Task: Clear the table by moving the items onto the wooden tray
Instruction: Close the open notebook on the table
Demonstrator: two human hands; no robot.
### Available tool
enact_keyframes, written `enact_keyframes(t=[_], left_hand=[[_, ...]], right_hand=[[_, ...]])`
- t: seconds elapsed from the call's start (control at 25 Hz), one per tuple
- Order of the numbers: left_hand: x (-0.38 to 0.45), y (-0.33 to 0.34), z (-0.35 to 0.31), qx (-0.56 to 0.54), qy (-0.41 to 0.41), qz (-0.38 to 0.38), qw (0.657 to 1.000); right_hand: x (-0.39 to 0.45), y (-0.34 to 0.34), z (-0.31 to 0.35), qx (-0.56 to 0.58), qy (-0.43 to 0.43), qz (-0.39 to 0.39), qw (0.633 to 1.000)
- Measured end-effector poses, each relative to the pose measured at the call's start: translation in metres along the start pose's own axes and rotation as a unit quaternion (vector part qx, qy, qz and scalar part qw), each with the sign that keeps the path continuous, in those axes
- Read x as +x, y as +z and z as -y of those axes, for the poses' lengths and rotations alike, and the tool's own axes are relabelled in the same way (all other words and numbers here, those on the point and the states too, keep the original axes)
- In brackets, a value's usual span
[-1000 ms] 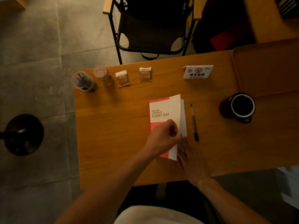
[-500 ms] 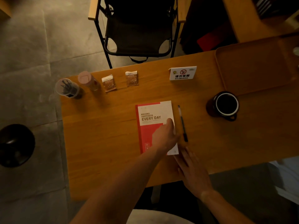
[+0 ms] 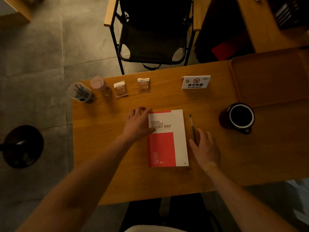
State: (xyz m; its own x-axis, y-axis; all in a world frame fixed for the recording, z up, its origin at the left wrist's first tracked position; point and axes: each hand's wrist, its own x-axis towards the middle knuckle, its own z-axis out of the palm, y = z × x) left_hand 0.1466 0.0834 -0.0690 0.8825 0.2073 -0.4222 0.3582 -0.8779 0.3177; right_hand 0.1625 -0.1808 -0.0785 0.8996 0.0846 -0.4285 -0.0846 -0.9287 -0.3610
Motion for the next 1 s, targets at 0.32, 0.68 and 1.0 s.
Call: enact_keyframes(t=[0.32, 0.68, 1.0], left_hand=[[0.009, 0.005, -0.003, -0.048, -0.003, -0.002, 0.999], [-0.017, 0.017, -0.011, -0.185, 0.024, 0.006, 0.982], [-0.031, 0.013, -0.014, -0.186, 0.071, -0.017, 0.98]], right_hand=[[0.026, -0.008, 0.016, 0.014, 0.023, 0.028, 0.999], [0.07, -0.072, 0.08, 0.199, -0.028, -0.068, 0.977], [0.074, -0.049, 0.146, 0.244, -0.111, 0.019, 0.963]])
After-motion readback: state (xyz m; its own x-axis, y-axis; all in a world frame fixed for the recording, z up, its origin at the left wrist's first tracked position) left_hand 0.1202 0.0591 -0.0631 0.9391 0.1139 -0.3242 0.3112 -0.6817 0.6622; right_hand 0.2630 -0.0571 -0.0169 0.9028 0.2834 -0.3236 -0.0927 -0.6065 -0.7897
